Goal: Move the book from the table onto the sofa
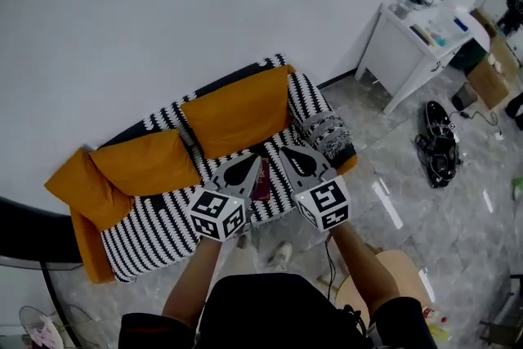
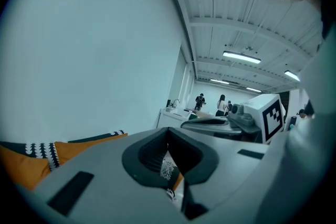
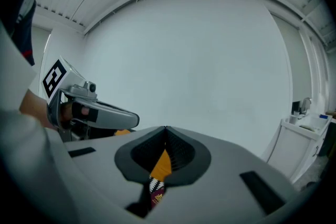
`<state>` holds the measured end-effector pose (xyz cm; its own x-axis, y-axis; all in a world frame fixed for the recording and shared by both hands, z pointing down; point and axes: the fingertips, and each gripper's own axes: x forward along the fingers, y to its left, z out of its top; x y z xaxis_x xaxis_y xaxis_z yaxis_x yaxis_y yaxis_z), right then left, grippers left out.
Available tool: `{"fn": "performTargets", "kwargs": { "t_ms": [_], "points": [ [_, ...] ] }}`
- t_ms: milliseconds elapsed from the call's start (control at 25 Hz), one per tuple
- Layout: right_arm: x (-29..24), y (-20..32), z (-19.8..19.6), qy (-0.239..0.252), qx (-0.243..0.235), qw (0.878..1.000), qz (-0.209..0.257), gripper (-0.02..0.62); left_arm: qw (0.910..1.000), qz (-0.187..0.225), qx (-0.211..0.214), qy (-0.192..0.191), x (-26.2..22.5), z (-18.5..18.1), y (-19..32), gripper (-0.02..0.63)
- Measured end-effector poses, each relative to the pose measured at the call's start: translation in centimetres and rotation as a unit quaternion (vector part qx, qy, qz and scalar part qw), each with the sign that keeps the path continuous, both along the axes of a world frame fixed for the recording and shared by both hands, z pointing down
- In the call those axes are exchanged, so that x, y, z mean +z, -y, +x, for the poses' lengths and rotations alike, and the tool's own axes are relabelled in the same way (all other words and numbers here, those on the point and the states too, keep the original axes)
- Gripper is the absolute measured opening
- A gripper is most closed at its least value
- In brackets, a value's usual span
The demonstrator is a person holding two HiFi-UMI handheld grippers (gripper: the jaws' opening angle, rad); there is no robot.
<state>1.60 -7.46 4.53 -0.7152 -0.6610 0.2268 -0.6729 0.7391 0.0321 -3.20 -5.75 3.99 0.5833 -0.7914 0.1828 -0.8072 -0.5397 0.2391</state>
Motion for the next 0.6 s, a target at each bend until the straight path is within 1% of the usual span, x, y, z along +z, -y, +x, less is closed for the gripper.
{"fn": "performTargets", "kwargs": {
  "t_ms": [160,280,480,600],
  "points": [
    [-1.5,-0.7,-0.1,0.028,-0.01,1.0,-0.006,0.015,0.9998,0.019,-0.008,0.001,-1.8,0.0,-0.8,0.017],
    [-2.8,-0.9,-0.3,0.037,-0.009,0.999,-0.001,0.015,0.9993,0.036,-0.014,0.006,-3.1,-0.2,-0.9,0.017],
    [-4.9,-1.7,-0.8,0.067,-0.008,0.998,-0.003,0.015,0.9985,0.053,-0.014,-0.001,-4.8,-0.4,-1.3,0.017],
    [-5.6,-2.1,-1.3,0.068,0.001,0.998,0.005,0.015,0.9981,0.061,-0.009,0.001,-5.3,-0.9,-1.9,0.017]
  ]
}}
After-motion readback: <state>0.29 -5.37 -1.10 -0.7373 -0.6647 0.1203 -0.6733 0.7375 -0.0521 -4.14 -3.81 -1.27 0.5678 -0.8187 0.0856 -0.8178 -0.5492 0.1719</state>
